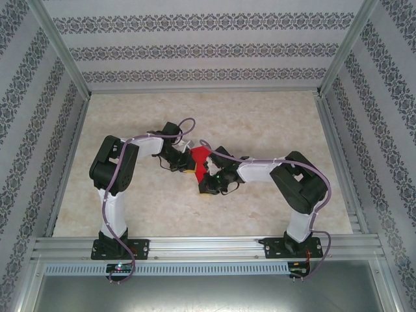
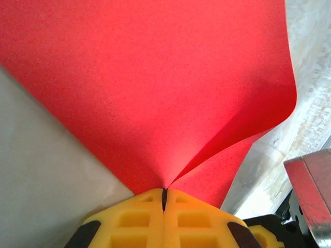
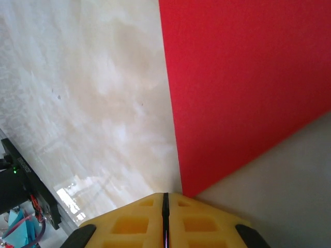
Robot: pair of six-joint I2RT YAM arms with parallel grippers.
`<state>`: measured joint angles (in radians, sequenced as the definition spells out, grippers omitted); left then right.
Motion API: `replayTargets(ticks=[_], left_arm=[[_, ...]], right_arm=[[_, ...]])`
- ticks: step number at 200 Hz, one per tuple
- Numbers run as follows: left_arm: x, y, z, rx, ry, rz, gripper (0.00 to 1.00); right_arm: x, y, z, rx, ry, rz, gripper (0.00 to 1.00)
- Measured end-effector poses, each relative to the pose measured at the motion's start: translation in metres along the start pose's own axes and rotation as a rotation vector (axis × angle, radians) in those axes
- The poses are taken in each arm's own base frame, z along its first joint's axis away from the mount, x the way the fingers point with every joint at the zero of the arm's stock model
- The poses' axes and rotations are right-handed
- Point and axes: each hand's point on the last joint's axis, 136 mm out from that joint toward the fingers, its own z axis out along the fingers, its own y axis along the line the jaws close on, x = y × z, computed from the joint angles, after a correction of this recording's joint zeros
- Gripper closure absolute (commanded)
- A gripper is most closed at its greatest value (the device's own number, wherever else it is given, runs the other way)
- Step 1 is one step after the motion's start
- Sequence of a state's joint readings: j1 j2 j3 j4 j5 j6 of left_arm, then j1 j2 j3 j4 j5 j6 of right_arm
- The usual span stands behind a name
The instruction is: Fold a paper plane with a square sheet of paper (pick it up from the middle)
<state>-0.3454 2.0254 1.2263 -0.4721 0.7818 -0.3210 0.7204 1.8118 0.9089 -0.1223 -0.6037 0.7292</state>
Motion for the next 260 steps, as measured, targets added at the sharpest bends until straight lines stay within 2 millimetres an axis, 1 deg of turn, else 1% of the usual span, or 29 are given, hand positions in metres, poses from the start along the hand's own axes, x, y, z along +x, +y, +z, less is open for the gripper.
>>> replayTargets(ticks=[11, 19, 38, 58, 72, 101, 132, 165, 220, 260], left_arm=[[0.000, 0.000, 0.000, -0.001, 0.002, 0.002, 0.95], [0.000, 0.000, 0.000, -0.001, 0.002, 0.002, 0.95], [0.000, 0.000, 0.000, -0.001, 0.002, 0.002, 0.95], [0.000, 0.000, 0.000, -0.001, 0.002, 0.006, 0.95], [0.000, 0.000, 0.000, -0.001, 0.002, 0.006, 0.95], [0.000, 0.000, 0.000, -0.001, 0.002, 0.006, 0.95], [0.000, 0.000, 0.000, -0.001, 0.002, 0.010, 0.95], [0.000, 0.000, 0.000, -0.001, 0.003, 0.018, 0.95], [0.000, 0.000, 0.000, -0.002, 0.003, 0.020, 0.95], [-0.002, -0.001, -0.001, -0.013, 0.005, 0.017, 0.89]], right_arm=[[-0.004, 0.002, -0.006, -0.016, -0.017, 0.006, 0.90], [-0.012, 0.003, -0.012, -0.031, -0.045, 0.016, 0.90], [-0.038, 0.003, -0.029, -0.070, -0.132, 0.051, 0.90], [-0.061, -0.001, -0.040, -0.081, -0.202, 0.088, 0.90], [-0.074, -0.002, -0.042, -0.085, -0.227, 0.106, 0.90], [-0.094, -0.004, -0.033, -0.081, -0.246, 0.115, 0.90], [-0.104, -0.017, -0.026, -0.046, -0.249, 0.138, 0.90], [-0.108, -0.033, -0.024, 0.004, -0.253, 0.150, 0.90], [-0.109, -0.034, -0.025, 0.020, -0.248, 0.111, 0.90], [-0.109, -0.034, -0.025, 0.031, -0.237, 0.095, 0.90]])
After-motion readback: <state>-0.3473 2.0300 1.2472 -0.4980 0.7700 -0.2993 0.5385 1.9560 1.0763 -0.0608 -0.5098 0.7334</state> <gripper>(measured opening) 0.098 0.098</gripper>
